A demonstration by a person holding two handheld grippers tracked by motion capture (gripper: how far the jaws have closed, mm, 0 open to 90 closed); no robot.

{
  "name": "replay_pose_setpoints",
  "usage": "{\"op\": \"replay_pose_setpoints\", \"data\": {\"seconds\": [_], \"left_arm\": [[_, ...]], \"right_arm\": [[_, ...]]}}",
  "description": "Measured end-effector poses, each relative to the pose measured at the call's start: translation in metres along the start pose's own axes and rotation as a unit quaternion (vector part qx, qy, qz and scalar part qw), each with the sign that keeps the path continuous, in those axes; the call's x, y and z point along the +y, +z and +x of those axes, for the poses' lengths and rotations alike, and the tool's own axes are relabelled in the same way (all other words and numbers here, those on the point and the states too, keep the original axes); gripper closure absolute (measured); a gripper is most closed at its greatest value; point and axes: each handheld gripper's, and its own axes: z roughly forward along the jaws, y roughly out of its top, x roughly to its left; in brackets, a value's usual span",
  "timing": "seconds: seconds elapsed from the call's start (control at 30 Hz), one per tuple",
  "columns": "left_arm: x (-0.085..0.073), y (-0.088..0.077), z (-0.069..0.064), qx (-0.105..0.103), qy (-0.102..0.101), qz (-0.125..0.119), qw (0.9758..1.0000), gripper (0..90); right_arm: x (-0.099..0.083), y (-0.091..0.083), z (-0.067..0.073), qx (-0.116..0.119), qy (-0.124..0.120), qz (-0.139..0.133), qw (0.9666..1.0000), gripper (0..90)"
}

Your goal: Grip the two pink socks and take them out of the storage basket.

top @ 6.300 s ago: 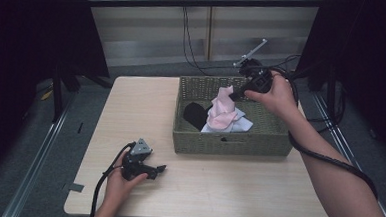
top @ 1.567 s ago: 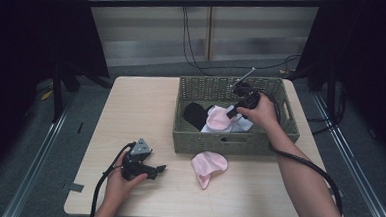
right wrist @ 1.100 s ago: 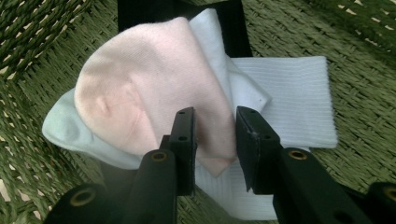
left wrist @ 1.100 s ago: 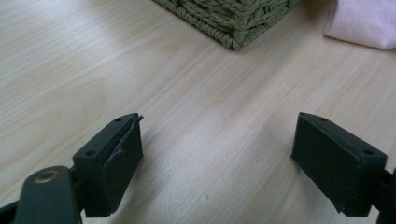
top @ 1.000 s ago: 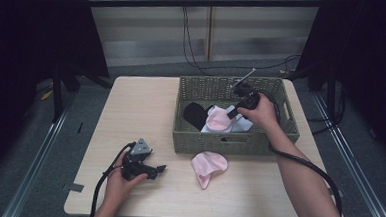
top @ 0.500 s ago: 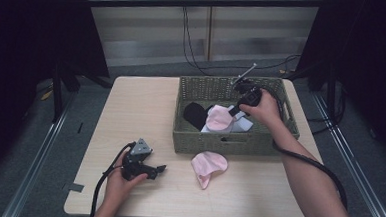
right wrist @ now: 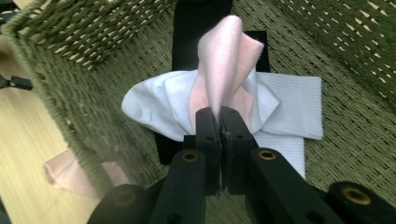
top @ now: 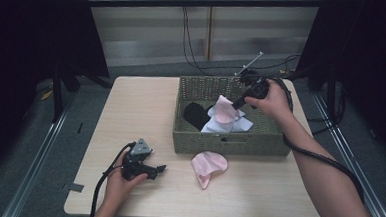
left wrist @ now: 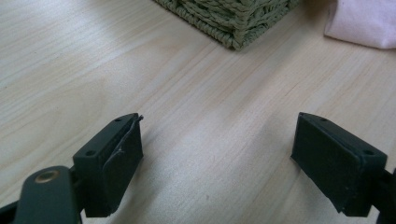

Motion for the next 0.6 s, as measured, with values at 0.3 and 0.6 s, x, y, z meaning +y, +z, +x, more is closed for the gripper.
{"op": "replay_pose_setpoints", "data": {"seconds": [0.3,0.6], "left_arm": [[0.0,0.0,0.0,0.0,-0.001,-0.001,1.0,15.7],[0.0,0.0,0.0,0.0,0.0,0.002,1.0,15.7]], "right_arm": [[0.0,-0.024,0.006,0.002,-0.012,-0.013,0.9998,87.1],[0.0,-0.046,0.019,0.006,-0.03,-0.018,0.9994,87.1]]}}
